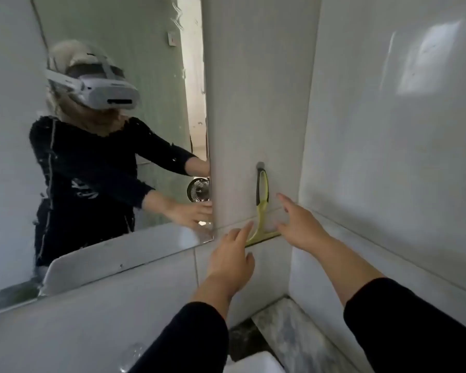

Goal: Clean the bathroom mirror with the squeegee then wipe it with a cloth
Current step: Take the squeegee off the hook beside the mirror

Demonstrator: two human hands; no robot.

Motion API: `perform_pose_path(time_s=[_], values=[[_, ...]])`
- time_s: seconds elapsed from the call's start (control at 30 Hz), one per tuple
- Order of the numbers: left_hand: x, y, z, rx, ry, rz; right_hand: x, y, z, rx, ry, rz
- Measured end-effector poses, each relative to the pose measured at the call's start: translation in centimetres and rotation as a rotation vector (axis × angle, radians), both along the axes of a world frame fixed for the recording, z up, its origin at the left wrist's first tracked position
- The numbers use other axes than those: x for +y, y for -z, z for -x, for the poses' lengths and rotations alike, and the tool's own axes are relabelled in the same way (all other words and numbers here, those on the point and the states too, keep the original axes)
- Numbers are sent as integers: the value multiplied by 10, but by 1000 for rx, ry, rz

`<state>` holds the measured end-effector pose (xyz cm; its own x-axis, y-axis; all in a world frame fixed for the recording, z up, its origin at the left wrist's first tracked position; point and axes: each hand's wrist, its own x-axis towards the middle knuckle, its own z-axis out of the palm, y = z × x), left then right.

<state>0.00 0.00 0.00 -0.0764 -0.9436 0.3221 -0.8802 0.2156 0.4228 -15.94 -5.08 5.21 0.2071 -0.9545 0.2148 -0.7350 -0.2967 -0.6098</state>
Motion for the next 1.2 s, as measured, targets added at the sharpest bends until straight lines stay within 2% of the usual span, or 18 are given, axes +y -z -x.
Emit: perform_pose_path(time_s=[0.07,0.23,0.33,0.47,0.57,0.7,0.77,0.9,1.0,1.2], values=[[-18,9,1,18,-20,19,-20,1,-11,-96,27,20],[-45,42,5,-69,-53,11,-62,13,-41,-298,28,169],[-47,54,8,-112,-72,59,-71,22,-46,-347,59,278],[-49,57,11,-89,-64,51,-71,20,-43,-376,35,295],[-38,56,20,-105,-77,178,-62,11,-34,-431,51,296],[-37,58,28,-89,-197,372,-50,-5,-30,-446,104,267],[7,24,37,-46,-254,461,-3,-40,-24,-454,76,294],[14,21,32,-3,-316,505,13,-47,-32,-492,71,220],[53,5,26,41,-365,531,49,-58,-45,-569,37,149],[131,-42,-32,-87,-417,500,122,-80,-88,-739,-18,35]])
